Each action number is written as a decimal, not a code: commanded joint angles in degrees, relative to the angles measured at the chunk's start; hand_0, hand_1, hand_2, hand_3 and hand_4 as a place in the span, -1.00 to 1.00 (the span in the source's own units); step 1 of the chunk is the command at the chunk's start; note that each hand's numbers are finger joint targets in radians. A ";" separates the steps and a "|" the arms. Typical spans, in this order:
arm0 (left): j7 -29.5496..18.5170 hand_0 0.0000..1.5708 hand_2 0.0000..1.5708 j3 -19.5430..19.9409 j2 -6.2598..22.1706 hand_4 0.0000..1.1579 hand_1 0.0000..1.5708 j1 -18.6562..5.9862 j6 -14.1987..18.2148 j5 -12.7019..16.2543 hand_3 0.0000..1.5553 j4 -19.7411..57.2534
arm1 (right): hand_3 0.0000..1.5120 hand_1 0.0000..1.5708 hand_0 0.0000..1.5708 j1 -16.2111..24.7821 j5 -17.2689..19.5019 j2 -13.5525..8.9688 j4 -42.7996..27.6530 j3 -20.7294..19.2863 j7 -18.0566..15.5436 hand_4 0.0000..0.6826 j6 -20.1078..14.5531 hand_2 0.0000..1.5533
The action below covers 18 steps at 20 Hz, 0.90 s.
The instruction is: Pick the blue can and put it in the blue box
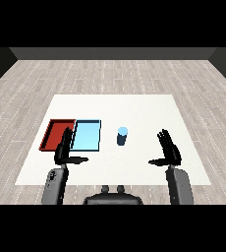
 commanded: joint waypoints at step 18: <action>-0.43 -1.00 -1.00 -0.14 -1.92 -1.00 -1.00 1.53 2.00 0.11 -1.00 -3.35 | -1.00 -1.00 -1.00 -14.39 -0.94 6.75 13.73 1.75 5.79 -1.00 -8.28 -1.00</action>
